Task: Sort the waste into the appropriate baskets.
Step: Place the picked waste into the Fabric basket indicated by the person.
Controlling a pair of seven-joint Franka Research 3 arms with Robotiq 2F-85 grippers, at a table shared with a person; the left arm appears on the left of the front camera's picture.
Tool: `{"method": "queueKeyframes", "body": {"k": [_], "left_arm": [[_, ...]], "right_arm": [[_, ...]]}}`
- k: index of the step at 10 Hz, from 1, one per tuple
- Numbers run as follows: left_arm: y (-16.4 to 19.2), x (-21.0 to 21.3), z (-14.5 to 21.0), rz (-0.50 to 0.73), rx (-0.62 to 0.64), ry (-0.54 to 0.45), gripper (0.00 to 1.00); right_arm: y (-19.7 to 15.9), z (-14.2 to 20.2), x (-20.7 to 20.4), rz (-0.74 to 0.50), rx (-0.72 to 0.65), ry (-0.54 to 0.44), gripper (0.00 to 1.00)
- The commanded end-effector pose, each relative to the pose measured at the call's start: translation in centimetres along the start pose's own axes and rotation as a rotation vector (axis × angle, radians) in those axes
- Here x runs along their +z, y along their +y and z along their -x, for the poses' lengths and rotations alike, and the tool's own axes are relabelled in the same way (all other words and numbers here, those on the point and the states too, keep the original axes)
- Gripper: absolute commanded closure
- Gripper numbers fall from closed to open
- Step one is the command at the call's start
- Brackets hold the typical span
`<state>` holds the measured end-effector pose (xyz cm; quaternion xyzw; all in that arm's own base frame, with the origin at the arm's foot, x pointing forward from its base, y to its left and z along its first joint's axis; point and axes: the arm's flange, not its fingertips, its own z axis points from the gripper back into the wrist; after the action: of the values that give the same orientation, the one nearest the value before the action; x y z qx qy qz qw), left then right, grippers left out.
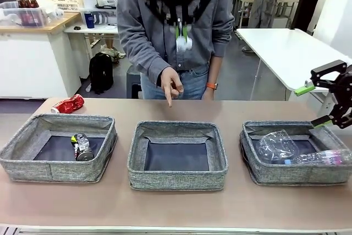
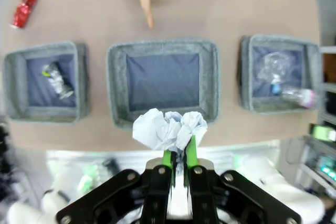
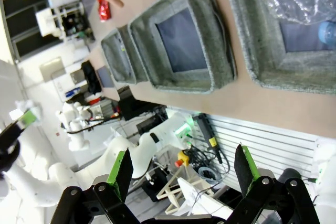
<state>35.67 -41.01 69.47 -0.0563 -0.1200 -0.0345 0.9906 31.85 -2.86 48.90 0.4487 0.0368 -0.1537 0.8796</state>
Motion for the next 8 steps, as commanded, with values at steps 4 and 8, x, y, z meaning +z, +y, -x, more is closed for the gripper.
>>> {"method": "queueKeyframes", "body": {"k": [4,8], "left_arm": [[5.0,-14.3,5.7,0.008,0.020,0.019,0.94],[5.6,-21.4,5.7,0.013,0.012,0.112,0.94]], "right_arm": [[0.3,-0.3,0.0,-0.004,0.007,-0.001,0.00],[0.3,-0.3,0.0,-0.004,0.007,-0.001,0.00]]}}
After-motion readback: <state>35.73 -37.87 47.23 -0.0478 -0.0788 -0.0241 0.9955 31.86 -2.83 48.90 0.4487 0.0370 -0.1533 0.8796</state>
